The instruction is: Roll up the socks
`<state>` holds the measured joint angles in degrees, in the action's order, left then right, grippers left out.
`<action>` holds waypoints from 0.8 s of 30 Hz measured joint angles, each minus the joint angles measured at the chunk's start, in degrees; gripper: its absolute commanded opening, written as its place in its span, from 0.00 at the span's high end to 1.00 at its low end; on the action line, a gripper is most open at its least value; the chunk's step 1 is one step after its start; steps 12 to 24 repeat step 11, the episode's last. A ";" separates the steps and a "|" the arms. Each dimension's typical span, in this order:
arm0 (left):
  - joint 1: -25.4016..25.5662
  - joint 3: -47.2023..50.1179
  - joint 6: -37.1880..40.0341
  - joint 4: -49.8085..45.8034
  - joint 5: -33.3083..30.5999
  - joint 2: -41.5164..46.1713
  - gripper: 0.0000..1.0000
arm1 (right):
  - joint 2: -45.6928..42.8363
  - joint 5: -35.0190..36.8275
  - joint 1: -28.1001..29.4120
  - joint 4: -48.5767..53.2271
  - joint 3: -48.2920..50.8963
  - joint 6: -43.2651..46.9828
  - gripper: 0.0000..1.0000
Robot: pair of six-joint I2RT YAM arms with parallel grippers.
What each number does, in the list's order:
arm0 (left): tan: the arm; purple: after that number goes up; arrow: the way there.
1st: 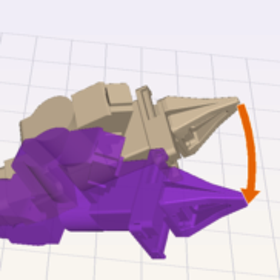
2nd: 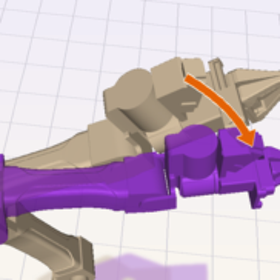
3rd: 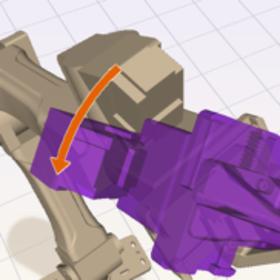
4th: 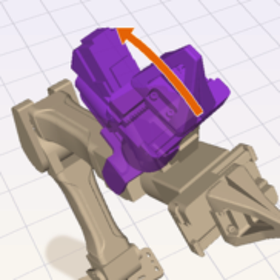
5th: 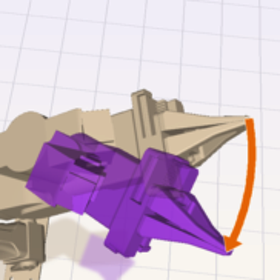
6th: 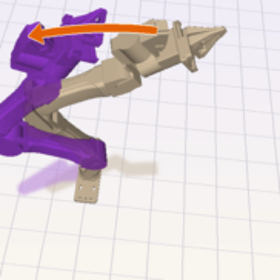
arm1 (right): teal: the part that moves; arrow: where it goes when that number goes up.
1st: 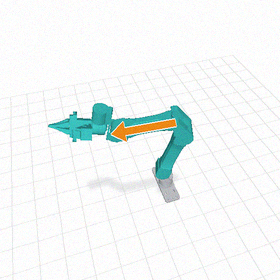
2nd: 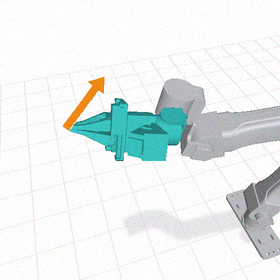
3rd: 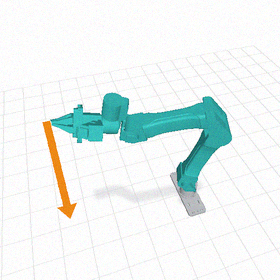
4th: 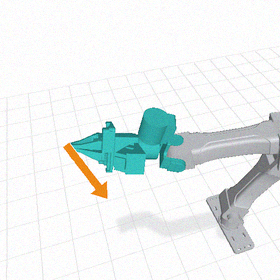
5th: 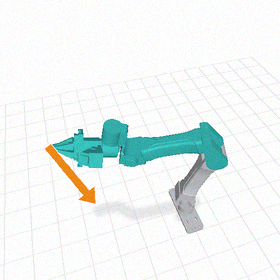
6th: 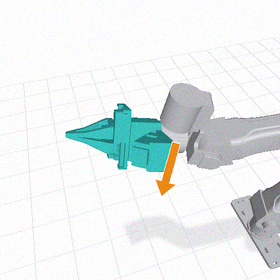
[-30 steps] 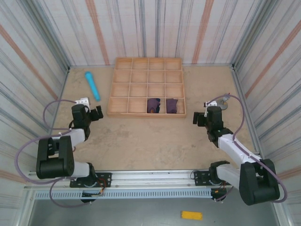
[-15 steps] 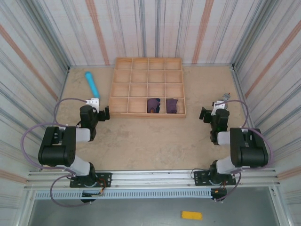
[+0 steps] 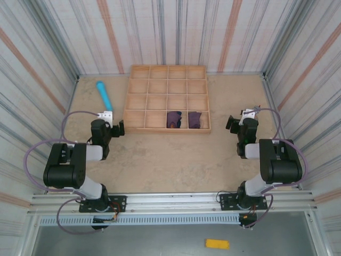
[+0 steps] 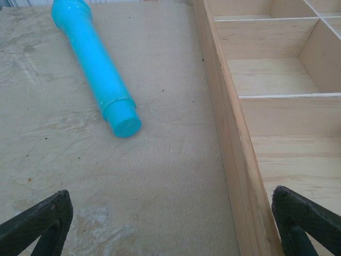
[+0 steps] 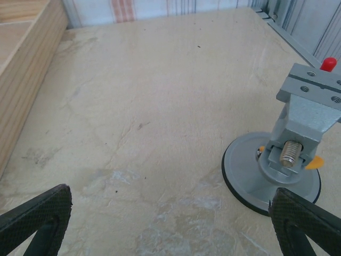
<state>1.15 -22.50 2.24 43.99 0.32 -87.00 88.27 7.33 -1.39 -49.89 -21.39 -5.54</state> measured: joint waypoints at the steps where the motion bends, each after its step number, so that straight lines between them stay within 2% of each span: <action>1: 0.00 0.00 0.07 0.00 0.00 0.00 0.01 | 0.00 -0.22 0.04 0.07 0.00 0.04 0.01; 9: 0.00 0.00 0.15 0.00 0.00 0.00 0.01 | 0.00 -3.93 -0.50 -0.15 0.24 0.07 0.01; 24: 0.00 0.00 0.15 0.00 -0.02 0.00 0.01 | 0.00 -3.80 -0.44 0.00 0.39 0.04 0.01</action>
